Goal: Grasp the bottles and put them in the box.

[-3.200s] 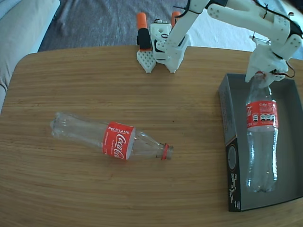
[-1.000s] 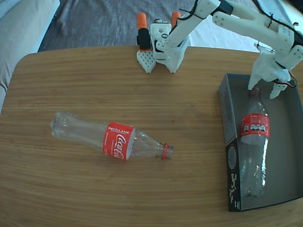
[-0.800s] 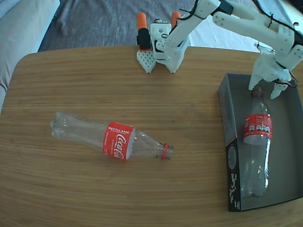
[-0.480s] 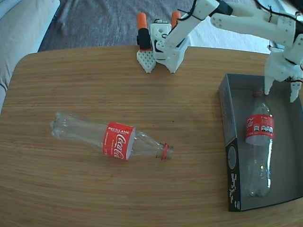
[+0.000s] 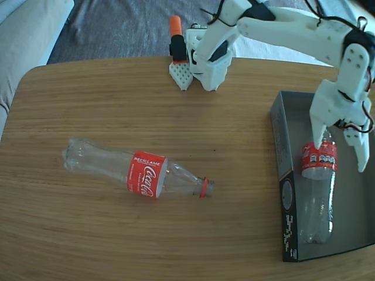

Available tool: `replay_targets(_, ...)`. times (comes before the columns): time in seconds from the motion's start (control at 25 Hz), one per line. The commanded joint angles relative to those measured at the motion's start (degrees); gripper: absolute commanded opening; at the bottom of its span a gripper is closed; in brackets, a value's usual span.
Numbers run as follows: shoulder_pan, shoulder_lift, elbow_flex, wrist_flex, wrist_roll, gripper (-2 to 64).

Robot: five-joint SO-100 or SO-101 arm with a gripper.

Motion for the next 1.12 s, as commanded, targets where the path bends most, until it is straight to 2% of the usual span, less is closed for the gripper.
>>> replay_targets(0.0, 4.8, 9.7, 2.9, 4.0, 3.6, 45.3)
replay_targets(0.16, 9.0, 18.0, 13.4, 4.0, 7.9, 45.3)
replay_targets(0.52, 8.9, 34.2, 35.9, 4.0, 18.7, 45.3)
replay_targets(0.92, 8.9, 39.8, 48.4, 2.8, 27.2, 45.9)
replay_targets(1.08, 9.4, 40.1, 53.1, -1.0, 28.2, 45.9)
